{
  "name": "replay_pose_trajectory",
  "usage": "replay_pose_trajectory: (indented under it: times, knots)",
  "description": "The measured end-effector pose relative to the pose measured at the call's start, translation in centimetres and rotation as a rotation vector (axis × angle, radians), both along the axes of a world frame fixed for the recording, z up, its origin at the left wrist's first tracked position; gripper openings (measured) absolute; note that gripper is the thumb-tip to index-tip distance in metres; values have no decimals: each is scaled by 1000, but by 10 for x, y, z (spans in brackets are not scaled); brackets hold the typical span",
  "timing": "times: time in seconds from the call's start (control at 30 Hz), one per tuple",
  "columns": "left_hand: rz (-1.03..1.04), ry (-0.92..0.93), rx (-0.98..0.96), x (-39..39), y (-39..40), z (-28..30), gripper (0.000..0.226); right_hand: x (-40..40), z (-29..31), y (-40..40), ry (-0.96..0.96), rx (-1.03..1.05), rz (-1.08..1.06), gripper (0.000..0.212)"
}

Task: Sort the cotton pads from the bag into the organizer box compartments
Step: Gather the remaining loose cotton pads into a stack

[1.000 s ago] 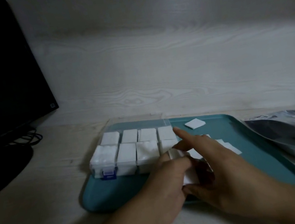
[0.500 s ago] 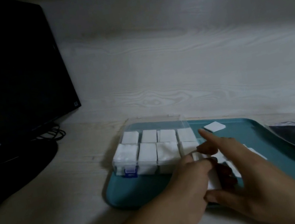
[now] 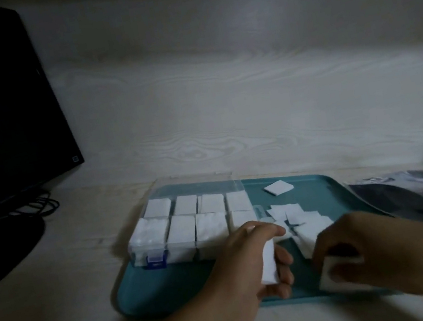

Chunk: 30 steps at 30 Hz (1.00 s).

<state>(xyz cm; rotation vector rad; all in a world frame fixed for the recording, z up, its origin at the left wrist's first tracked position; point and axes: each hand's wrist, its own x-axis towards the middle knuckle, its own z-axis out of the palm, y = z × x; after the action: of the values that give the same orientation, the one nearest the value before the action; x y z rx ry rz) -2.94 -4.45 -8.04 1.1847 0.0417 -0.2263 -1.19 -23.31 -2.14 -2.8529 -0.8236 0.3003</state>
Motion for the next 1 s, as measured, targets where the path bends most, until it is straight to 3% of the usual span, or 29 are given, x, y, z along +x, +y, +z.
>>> replay_pose_trajectory:
  times: [0.07,0.13,0.23,0.3,0.4,0.57,0.7,0.9,1.0]
  knots:
    - [2,-17,14,0,-2,-1,19,4,1,-3,-73,165,-28,15]
    - [14,-25,11,0,-3,-2,22,8,1,-2,-105,574,-89,17]
    - [17,-5,-48,1,-5,-1,26,10,-7,8,74,1172,-160,16]
    - [3,5,-87,1,-6,1,33,9,-13,17,206,1294,-160,28]
    - [-22,-24,-91,1,-6,1,51,7,-23,25,377,1285,-168,57]
    - [-50,-72,-114,1,-7,-2,64,3,-32,37,469,1371,-265,25]
    - [-97,-92,-123,3,-6,-5,75,-3,-33,48,274,1357,-297,9]
    - [-111,-119,-34,-1,-6,-4,67,-8,-38,55,20,1203,-310,15]
    - [-101,-149,24,-2,-5,-3,49,-5,-42,50,-52,1035,-265,19]
